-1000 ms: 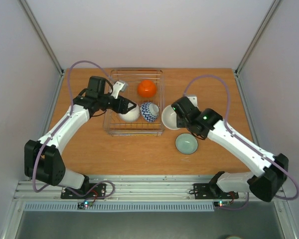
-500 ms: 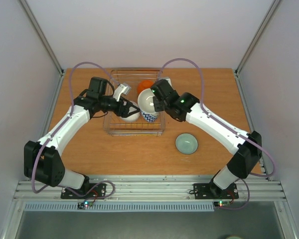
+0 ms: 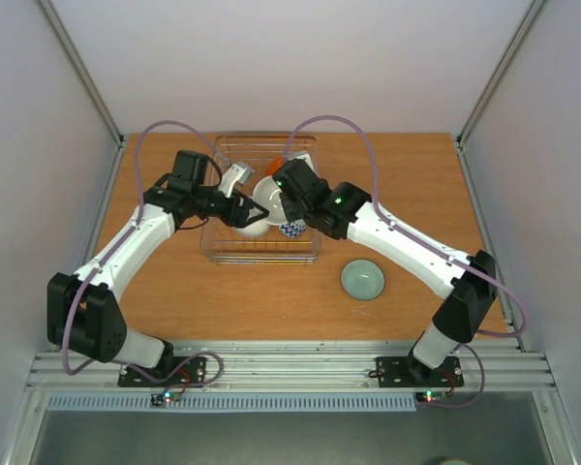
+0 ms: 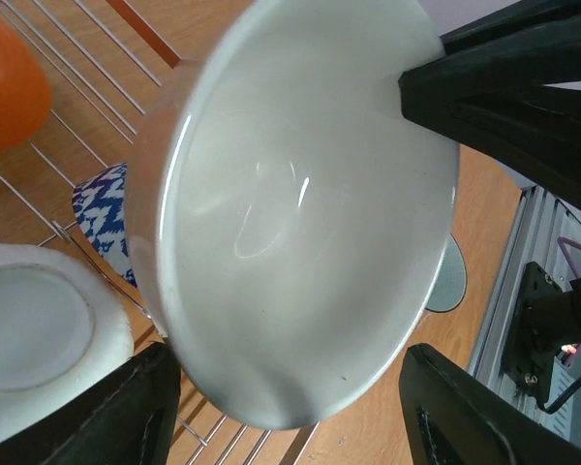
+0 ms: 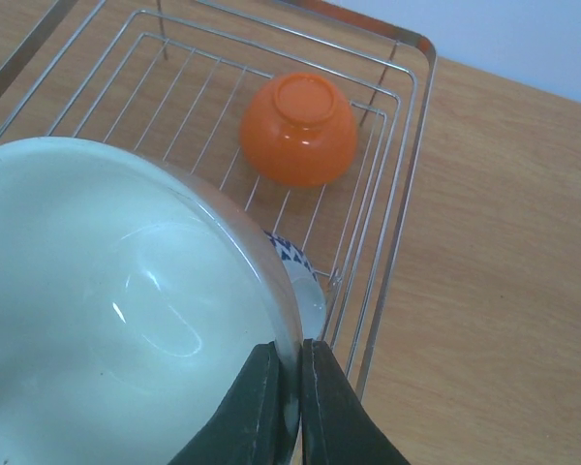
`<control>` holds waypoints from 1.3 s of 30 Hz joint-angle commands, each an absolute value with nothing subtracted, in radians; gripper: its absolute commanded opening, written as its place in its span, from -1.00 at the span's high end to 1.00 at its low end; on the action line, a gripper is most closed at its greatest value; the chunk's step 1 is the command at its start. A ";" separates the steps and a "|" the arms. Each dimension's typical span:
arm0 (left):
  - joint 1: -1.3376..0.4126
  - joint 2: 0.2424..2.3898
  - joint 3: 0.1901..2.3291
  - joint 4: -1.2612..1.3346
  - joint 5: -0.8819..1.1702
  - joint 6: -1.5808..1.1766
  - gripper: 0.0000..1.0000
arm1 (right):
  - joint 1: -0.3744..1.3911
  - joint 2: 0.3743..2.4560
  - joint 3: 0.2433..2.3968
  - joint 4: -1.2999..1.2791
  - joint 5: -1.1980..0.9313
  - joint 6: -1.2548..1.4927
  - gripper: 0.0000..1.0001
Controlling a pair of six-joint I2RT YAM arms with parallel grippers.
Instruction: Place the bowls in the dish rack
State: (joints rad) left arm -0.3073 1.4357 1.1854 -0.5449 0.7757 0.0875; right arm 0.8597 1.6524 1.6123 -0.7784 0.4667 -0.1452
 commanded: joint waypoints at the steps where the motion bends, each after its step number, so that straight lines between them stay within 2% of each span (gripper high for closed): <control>1: -0.317 1.458 1.201 -0.522 0.791 0.106 -0.23 | 0.902 1.634 1.657 -0.708 0.474 -0.158 0.98; 8: -0.317 1.470 1.201 -0.520 0.764 0.113 -0.22 | 0.917 1.603 1.629 -0.710 0.490 -0.154 0.98; 10: -0.318 1.474 1.201 -0.520 0.764 0.114 -0.14 | 0.917 1.597 1.618 -0.708 0.494 -0.150 0.98; 12: -0.319 1.479 1.201 -0.521 0.765 0.114 0.04 | 0.917 1.591 1.609 -0.707 0.494 -0.146 0.97; 17: -0.318 1.484 1.201 -0.518 0.734 0.114 0.95 | 0.919 1.589 1.593 -0.708 0.498 -0.138 0.98; 20: -0.318 1.486 1.202 -0.521 0.712 0.116 0.99 | 0.919 1.593 1.594 -0.723 0.511 -0.133 0.93; 23: -0.318 1.481 1.211 -0.541 0.703 0.133 0.99 | 0.917 1.570 1.581 -0.734 0.540 -0.128 0.61; 24: -0.319 1.479 1.212 -0.543 0.700 0.138 0.99 | 0.917 1.550 1.561 -0.722 0.538 -0.129 0.40; 27: -0.319 1.470 1.211 -0.550 0.718 0.156 0.99 | 0.903 1.462 1.449 -0.626 0.461 -0.164 -0.76; 28: -0.318 1.469 1.210 -0.553 0.735 0.165 0.99 | 0.893 1.431 1.416 -0.596 0.404 -0.180 -0.94; 35: -0.319 1.486 1.209 -0.613 0.991 0.259 0.99 | 0.805 1.346 1.298 -0.540 0.073 -0.187 -0.97; 39: -0.318 1.496 1.226 -0.662 1.060 0.303 0.99 | 0.779 1.314 1.220 -0.469 -0.140 -0.168 -0.97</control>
